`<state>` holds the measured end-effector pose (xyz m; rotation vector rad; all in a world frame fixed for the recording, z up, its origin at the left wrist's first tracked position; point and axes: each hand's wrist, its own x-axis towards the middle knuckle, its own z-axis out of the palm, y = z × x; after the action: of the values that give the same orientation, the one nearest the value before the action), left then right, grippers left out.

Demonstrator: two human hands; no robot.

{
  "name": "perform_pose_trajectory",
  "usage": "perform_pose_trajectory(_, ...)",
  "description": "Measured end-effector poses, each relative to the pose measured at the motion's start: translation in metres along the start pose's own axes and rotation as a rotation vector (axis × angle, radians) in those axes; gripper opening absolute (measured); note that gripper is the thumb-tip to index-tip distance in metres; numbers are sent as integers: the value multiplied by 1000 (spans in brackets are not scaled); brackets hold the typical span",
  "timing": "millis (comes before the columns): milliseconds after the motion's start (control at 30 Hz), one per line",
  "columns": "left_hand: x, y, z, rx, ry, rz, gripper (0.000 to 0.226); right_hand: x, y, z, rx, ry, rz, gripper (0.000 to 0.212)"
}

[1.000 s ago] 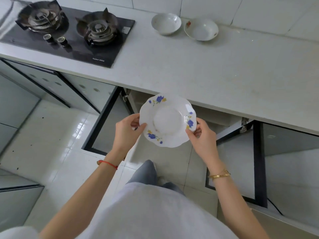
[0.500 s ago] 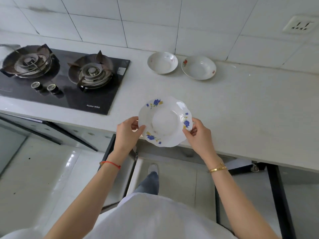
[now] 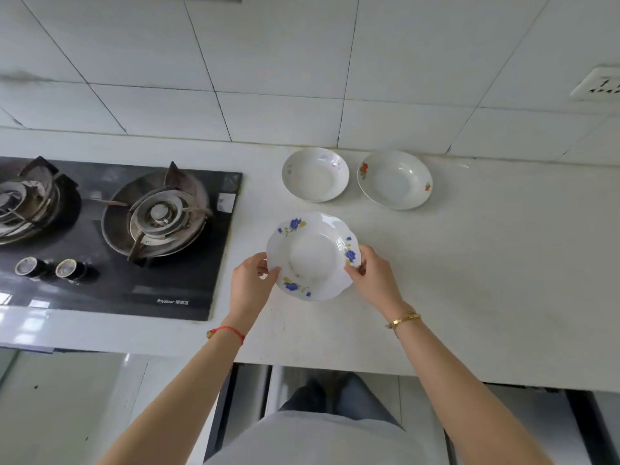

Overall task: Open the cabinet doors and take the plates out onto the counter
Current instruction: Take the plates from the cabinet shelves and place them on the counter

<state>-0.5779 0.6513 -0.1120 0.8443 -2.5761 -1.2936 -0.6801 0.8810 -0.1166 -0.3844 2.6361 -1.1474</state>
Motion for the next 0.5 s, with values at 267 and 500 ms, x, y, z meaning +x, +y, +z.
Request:
perform_pose_trajectory(267, 49, -13, 13, 25, -55, -121, 25, 48, 1, 21, -52, -93, 50, 36)
perform_pose_trajectory(500, 61, -16, 22, 18, -94, -169, 29, 60, 8, 27, -78, -122, 62, 39)
